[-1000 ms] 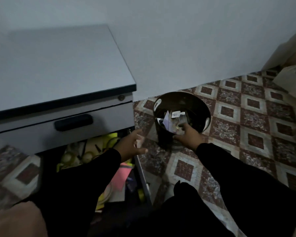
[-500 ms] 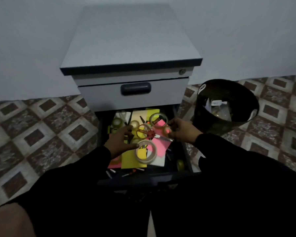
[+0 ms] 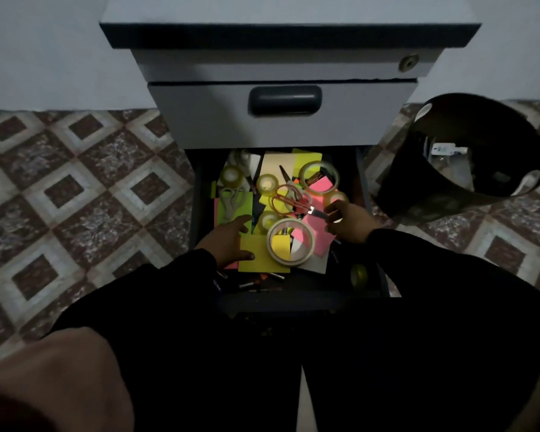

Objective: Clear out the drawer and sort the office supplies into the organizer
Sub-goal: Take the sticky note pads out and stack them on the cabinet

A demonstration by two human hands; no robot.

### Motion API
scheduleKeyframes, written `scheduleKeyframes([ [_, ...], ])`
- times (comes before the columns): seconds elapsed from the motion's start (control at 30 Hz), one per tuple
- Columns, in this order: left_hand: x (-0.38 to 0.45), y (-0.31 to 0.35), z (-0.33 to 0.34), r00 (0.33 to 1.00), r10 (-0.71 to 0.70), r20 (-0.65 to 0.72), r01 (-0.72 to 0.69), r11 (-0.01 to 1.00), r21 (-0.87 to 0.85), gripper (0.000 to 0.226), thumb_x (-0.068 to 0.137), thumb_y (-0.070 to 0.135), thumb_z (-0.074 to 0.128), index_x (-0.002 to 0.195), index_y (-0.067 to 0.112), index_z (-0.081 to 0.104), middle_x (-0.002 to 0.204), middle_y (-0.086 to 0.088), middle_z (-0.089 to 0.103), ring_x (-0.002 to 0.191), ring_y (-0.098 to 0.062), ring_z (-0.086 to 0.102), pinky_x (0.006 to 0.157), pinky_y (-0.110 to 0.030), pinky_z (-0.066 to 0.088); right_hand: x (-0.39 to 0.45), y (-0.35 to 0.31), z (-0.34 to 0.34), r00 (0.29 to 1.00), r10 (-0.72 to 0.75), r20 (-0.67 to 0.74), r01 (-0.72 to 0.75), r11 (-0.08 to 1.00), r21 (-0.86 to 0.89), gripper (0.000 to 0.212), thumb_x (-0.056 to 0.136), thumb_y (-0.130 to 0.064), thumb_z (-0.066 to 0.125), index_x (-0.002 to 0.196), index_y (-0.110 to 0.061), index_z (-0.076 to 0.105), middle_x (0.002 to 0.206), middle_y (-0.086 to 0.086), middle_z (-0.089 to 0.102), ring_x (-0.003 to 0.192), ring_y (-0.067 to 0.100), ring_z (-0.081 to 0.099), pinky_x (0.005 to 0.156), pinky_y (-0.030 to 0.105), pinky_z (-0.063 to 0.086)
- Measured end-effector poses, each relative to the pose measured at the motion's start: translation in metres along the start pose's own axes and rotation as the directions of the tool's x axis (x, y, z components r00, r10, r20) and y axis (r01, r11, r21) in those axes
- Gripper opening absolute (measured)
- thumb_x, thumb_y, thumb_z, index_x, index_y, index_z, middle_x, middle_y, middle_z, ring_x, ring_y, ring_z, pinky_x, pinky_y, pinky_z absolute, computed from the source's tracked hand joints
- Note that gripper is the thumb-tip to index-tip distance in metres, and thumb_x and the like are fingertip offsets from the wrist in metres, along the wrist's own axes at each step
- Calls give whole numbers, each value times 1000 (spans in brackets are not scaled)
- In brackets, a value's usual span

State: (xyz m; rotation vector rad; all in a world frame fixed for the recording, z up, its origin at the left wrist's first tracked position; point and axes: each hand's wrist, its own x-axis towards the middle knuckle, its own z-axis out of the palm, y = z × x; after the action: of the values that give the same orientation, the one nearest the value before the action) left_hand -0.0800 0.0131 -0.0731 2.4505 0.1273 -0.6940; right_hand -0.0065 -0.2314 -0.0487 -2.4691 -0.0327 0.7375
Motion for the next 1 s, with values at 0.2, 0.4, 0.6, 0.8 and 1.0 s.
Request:
scheduleKeyframes([
  [0.2, 13, -9, 15, 1000, 1, 2, -1, 983, 186, 86, 75, 31, 77, 145, 23, 27, 137, -11, 46, 126, -30, 40, 101, -43, 40, 8, 8, 12, 995, 90, -32, -94, 979, -181, 47, 86, -13, 59, 130, -5, 46, 129, 18, 54, 119, 31, 51, 91, 30, 40],
  [0.4, 19, -11, 18, 999, 42, 0, -42, 978, 205, 78, 77, 29, 75, 142, 26, 32, 137, -5, 47, 126, -28, 40, 100, -41, 39, 9, 9, 22, 992, 118, -42, -122, 988, -95, 51, 85, -7, 59, 133, -7, 43, 130, 16, 54, 119, 31, 51, 93, 30, 40],
  [0.6, 21, -8, 20, 1000, 24, 10, -26, 950, 311, 81, 73, 29, 78, 140, 23, 32, 135, -6, 44, 126, -29, 37, 99, -43, 39, 7, 12, 29, 987, 149, -56, -141, 983, 118, 51, 83, -1, 59, 131, -6, 46, 126, 16, 55, 115, 30, 52, 91, 27, 40],
  [0.8, 24, -8, 21, 999, 15, 30, -24, 941, 338, 47, 76, 28, 75, 116, 18, 52, 121, -7, 47, 117, -27, 45, 94, -40, 41, 8, 15, 34, 980, 185, -68, -156, 940, 302, 48, 80, 3, 61, 126, -8, 51, 113, 14, 54, 103, 26, 53, 85, 26, 41],
  [1.0, 23, -7, 21, 999, 2, 39, -11, 973, 232, 40, 77, 22, 74, 110, 15, 52, 116, -6, 57, 106, -26, 55, 85, -34, 41, 9, 18, 41, 970, 229, -86, -171, 887, 430, 49, 76, 8, 63, 120, -11, 55, 104, 9, 52, 95, 22, 52, 88, 34, 46],
])
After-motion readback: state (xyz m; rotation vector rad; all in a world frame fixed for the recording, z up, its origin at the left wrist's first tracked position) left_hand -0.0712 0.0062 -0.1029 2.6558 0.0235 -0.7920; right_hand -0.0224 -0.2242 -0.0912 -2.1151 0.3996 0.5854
